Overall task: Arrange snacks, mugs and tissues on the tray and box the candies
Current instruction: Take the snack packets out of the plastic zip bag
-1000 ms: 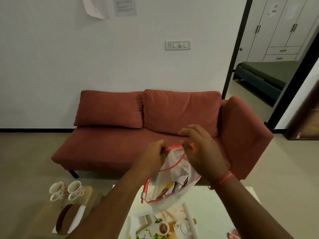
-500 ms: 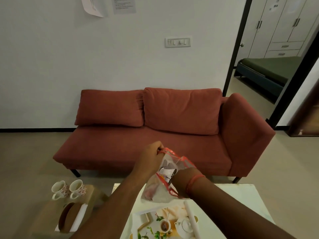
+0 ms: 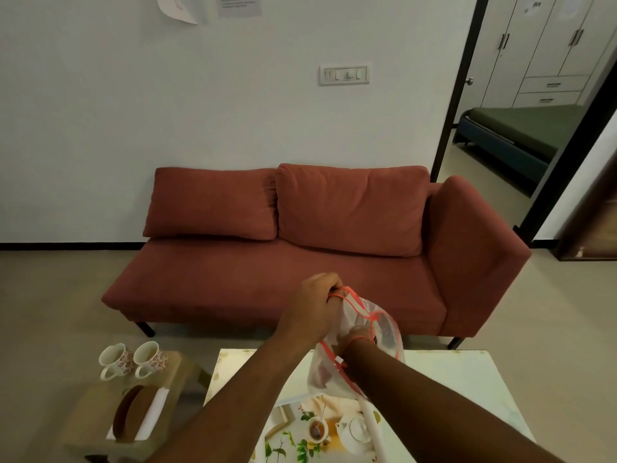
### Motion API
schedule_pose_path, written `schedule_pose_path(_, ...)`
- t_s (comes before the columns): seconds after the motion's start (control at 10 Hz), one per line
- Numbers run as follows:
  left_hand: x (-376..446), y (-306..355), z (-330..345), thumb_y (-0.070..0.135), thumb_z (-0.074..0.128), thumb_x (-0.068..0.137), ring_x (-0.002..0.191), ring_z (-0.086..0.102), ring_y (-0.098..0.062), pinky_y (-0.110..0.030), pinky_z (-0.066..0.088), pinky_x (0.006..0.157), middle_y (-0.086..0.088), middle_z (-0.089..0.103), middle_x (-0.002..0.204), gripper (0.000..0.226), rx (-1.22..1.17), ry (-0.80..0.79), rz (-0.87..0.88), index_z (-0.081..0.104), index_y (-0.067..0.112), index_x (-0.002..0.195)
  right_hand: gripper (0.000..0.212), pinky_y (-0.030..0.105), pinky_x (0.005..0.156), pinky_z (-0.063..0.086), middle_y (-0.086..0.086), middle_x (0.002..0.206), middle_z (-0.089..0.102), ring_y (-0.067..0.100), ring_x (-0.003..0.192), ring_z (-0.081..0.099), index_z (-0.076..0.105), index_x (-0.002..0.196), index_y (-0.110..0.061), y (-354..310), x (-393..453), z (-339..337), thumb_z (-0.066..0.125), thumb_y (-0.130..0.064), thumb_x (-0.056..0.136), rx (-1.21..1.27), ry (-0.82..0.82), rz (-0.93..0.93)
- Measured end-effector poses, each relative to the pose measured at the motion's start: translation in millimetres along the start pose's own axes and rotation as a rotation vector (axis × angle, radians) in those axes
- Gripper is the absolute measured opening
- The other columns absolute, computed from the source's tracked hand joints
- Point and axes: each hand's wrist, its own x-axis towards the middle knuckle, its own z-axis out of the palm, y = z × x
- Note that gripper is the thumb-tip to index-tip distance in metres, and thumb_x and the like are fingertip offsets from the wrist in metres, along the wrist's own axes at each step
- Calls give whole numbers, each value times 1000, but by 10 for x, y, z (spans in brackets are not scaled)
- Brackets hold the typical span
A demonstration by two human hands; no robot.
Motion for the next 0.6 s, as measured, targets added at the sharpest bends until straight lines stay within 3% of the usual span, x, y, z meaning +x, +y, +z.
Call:
schedule_pose_path(0.1, -2, 48, 4, 12, 53, 91, 72, 52, -8, -30, 47, 63, 9, 55, 75, 15, -1, 9, 29, 56, 16, 77, 48, 4, 59, 48, 23, 155, 29, 9, 96, 56, 27, 149, 1, 204, 334, 254, 38, -16, 105, 147, 157, -23)
schedule_pose_path(0.2, -3, 71, -3, 11, 52, 91, 73, 54, -10, -35, 52, 65, 6, 57, 76, 14, -10, 28, 40, 57, 14, 79, 92, 32, 94, 51, 20, 159, 22, 28, 131, 45, 31, 146, -17, 256, 362, 338, 38, -82, 81, -198, 92, -42)
schedule_pose_path(0.3, -23, 95, -2, 16, 51, 95, 76, 58, -10, -33, 57, 69, 3, 61, 82, 14, -3, 33, 33, 60, 16, 83, 59, 52, 101, 44, 12, 159, 22, 40, 141, 32, 26, 152, -23, 351, 347, 288, 47, -40, 100, -543, 156, 160)
schedule_pose_path(0.4, -36, 128, 7, 18, 51, 96, 78, 58, -10, -31, 58, 71, 4, 62, 85, 14, -13, 23, 31, 59, 18, 85, 40, 51, 104, 44, 8, 145, 47, 35, 128, 49, 47, 140, -23, 434, 449, 310, 47, -28, 101, -404, 236, 129)
schedule_pose_path(0.5, -13, 126, 17, 20, 52, 96, 77, 58, -10, -32, 57, 70, 5, 61, 83, 15, -26, 24, 30, 58, 20, 82, 39, 45, 110, 37, 10, 136, 57, 31, 125, 53, 50, 137, -17, 414, 463, 286, 35, -28, 103, -177, 261, 137)
schedule_pose_path(0.6, 19, 114, 28, 19, 55, 94, 72, 54, -7, -27, 49, 62, 8, 57, 78, 14, -33, 10, 18, 57, 20, 79, 39, 47, 112, 36, 16, 138, 54, 36, 131, 48, 47, 138, -6, 273, 417, 247, 34, -20, 104, -129, 388, 133)
